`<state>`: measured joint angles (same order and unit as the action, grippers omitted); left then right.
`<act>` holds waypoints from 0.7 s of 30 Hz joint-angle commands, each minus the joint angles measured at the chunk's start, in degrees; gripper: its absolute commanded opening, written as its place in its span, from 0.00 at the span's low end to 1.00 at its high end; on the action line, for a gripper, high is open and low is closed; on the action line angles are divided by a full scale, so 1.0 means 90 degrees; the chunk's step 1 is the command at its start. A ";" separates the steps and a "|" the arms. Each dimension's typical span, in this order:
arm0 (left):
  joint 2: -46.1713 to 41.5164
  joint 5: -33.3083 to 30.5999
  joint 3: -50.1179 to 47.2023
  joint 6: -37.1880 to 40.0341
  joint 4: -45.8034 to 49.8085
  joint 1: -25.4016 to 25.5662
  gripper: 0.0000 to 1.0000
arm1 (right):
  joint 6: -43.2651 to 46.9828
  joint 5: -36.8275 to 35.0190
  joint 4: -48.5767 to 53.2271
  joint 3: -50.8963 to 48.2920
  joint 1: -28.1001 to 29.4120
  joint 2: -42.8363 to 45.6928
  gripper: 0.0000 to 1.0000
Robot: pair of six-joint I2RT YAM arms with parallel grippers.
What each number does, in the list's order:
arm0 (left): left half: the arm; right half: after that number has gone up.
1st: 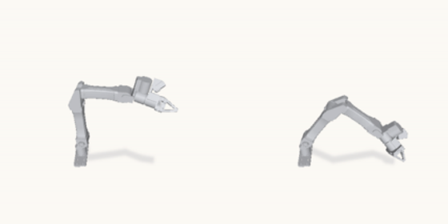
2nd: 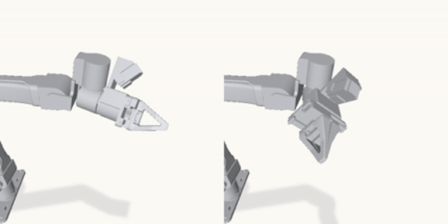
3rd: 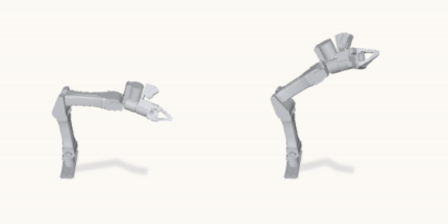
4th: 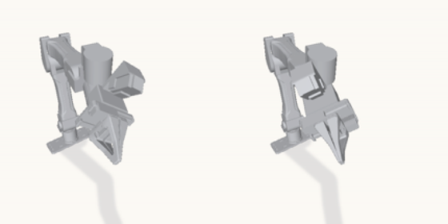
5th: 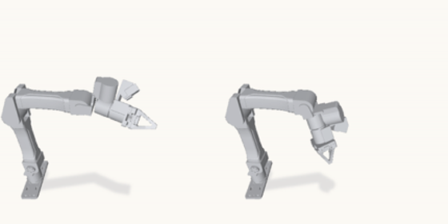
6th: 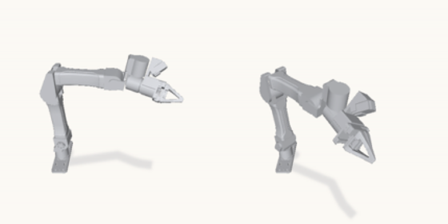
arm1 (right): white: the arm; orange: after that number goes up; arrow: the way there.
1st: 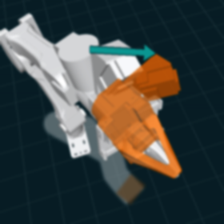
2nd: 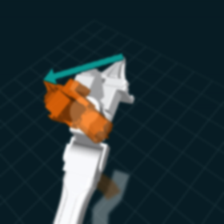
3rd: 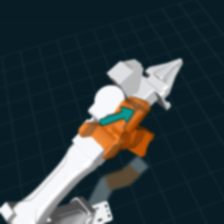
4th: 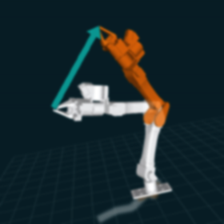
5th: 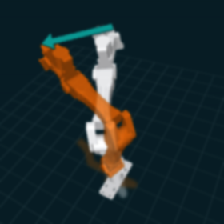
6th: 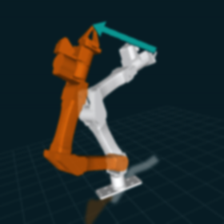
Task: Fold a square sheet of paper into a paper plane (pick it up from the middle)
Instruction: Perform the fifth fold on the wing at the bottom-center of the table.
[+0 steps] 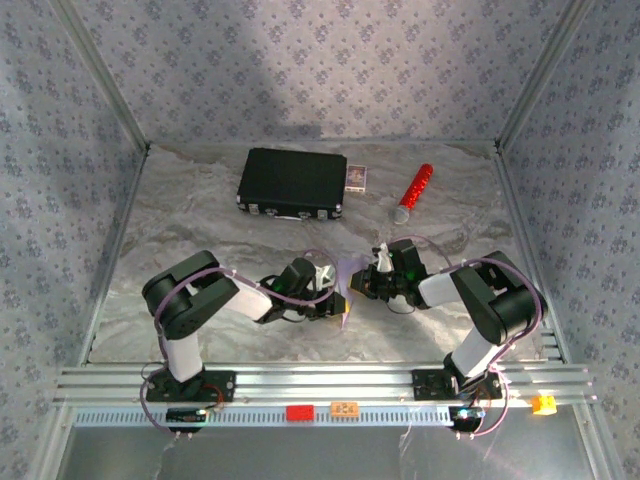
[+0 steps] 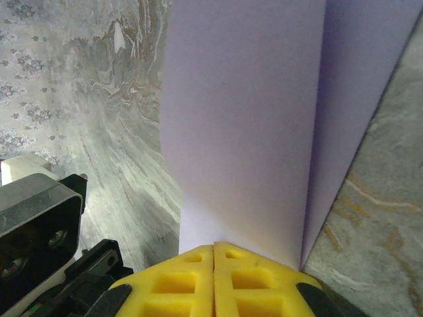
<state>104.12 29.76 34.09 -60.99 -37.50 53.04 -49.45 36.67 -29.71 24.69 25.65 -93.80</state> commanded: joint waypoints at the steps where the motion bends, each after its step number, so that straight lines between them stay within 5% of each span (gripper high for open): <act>1: -0.0048 0.0312 -0.0295 0.0214 0.1188 0.0190 0.08 | 0.0069 -0.0678 0.0787 -0.0057 0.0032 -0.0254 0.09; 8: -0.0144 0.0440 -0.0319 0.0375 0.1384 0.0269 0.01 | 0.0057 -0.0772 0.0840 -0.0050 0.0068 -0.0257 0.09; 15: -0.0140 0.0492 -0.0340 0.0476 0.1631 0.0338 0.11 | 0.0033 -0.0865 0.0908 -0.0049 0.0091 -0.0241 0.09; 21: -0.0147 0.0497 -0.0360 0.0522 0.1674 0.0424 0.00 | 0.0036 -0.0919 0.0958 -0.0047 0.0104 -0.0242 0.09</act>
<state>101.73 30.15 33.34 -57.19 -32.97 54.52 -49.67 35.77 -28.67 25.08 26.17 -93.65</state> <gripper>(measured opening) 0.041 0.088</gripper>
